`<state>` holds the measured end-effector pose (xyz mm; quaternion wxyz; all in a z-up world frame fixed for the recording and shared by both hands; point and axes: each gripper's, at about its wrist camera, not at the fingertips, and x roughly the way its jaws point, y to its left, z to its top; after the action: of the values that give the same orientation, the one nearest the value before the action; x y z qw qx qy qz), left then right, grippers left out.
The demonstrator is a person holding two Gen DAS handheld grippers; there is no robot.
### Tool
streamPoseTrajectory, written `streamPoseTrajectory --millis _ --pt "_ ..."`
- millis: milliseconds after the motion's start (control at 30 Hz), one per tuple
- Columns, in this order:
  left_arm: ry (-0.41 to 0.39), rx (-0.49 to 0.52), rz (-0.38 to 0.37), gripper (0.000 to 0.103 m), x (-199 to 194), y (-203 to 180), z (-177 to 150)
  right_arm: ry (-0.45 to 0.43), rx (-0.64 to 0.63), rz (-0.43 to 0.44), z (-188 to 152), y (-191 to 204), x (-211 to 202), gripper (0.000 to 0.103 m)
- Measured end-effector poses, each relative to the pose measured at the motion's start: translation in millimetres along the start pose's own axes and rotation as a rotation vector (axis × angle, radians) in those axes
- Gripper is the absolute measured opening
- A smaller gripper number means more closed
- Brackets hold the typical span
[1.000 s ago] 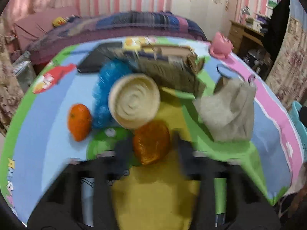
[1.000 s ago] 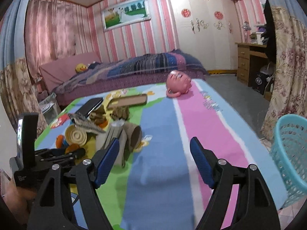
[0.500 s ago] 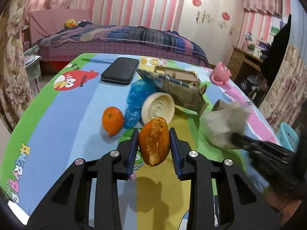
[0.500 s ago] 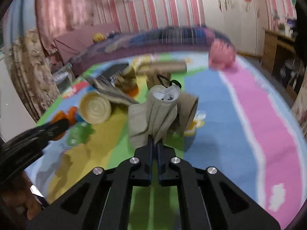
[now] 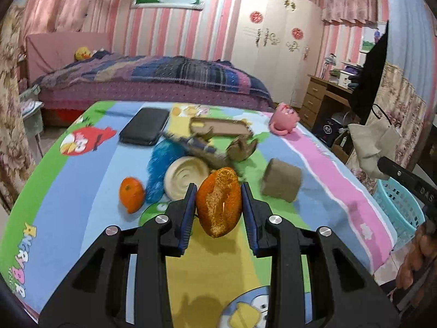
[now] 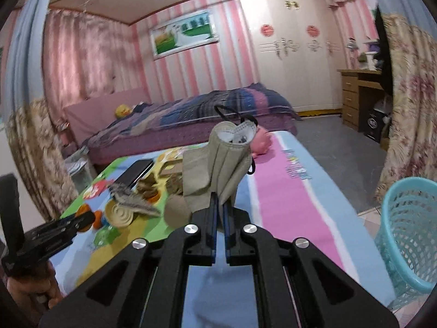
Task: Collect trash
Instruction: 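Grasp the orange peel half with the left tool while the right tool grasps the beige cloth bag, then carry both items to the teal basket and open both tools over it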
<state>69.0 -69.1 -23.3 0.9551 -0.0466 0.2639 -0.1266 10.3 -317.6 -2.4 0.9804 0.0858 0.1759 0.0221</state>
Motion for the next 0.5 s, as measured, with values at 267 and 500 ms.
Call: streamPoseTrajectory --millis 267,500 --pt "-0.027 0.067 -0.066 0.031 -1.8 -62.7 30.5 -0.082 0.046 -0.071 18.4 -32.0 -24.6 0.004" --pt "-0.060 0.167 -0.210 0.031 0.7 -173.0 61.7 -0.177 0.152 -0.296 27.8 -99.7 -67.8 0.004"
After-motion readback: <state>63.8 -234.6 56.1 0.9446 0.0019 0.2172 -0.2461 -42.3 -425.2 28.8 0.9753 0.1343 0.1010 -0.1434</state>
